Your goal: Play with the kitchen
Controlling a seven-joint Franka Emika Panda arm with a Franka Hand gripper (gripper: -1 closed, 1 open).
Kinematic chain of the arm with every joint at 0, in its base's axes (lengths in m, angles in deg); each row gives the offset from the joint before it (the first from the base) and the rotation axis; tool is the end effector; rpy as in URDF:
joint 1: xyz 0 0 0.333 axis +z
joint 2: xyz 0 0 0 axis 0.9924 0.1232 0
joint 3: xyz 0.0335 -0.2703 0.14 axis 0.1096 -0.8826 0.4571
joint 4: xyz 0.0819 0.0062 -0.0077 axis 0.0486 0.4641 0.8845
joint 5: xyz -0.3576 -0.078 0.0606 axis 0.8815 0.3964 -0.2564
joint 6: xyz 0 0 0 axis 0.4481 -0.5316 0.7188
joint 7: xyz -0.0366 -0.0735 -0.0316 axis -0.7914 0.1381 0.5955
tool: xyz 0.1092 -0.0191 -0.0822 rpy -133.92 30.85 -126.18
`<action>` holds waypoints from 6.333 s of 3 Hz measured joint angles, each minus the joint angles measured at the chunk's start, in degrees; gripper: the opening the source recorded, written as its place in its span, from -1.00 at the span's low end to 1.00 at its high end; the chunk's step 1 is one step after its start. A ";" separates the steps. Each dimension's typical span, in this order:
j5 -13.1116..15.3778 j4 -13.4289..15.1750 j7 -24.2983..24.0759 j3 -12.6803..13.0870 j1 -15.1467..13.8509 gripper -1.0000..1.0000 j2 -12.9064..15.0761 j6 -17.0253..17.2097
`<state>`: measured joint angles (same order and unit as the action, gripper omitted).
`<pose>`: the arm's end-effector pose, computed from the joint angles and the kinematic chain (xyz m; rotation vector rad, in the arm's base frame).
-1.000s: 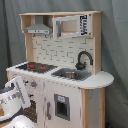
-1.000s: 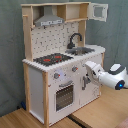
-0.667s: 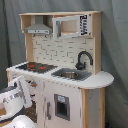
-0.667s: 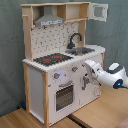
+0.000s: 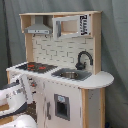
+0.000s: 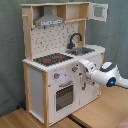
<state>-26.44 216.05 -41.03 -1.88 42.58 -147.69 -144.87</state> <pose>0.3359 0.3463 0.3376 1.5631 0.8858 1.4209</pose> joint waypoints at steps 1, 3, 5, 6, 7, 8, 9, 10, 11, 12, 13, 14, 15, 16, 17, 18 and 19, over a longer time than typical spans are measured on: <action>0.00 -2.72 -1.57 0.84 -3.81 1.00 -0.02 -2.84; 0.00 -3.96 -1.55 0.84 -5.46 -1.00 -0.02 -3.29; 0.12 -4.05 10.66 0.25 -5.46 -1.00 -0.14 -3.38; 0.12 -4.13 16.66 0.25 -5.45 -1.00 -0.15 -3.20; 0.14 -4.27 23.77 0.30 -5.42 -1.00 -0.18 -2.76; 0.16 -4.48 31.50 0.43 -5.28 -1.00 -0.28 -1.91; 0.18 -4.76 39.43 0.65 -5.12 -1.00 -0.44 -0.73; 0.19 -5.04 47.06 0.90 -4.99 -1.00 -0.70 0.34; 0.19 -5.30 53.93 1.12 -4.91 -1.00 -1.01 1.17; 0.19 -5.48 59.96 1.24 -4.89 -1.00 -1.16 1.59; 0.19 -5.59 66.64 1.29 -4.88 -1.00 -1.17 1.77; 0.19 -5.65 72.93 1.31 -4.90 -1.00 -1.17 1.80; 0.01 -5.70 76.90 1.35 -4.91 -1.00 -0.82 2.07; 0.00 -5.68 76.40 1.35 -4.89 1.00 -0.71 2.10; -0.04 -5.60 67.18 1.47 -4.63 1.00 0.71 2.05; -0.05 -5.60 61.38 1.76 -4.70 1.00 0.97 1.76; -0.08 -4.48 56.49 -1.10 -3.40 1.00 1.02 1.76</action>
<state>-26.52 211.57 15.46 -2.98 39.18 -146.67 -143.11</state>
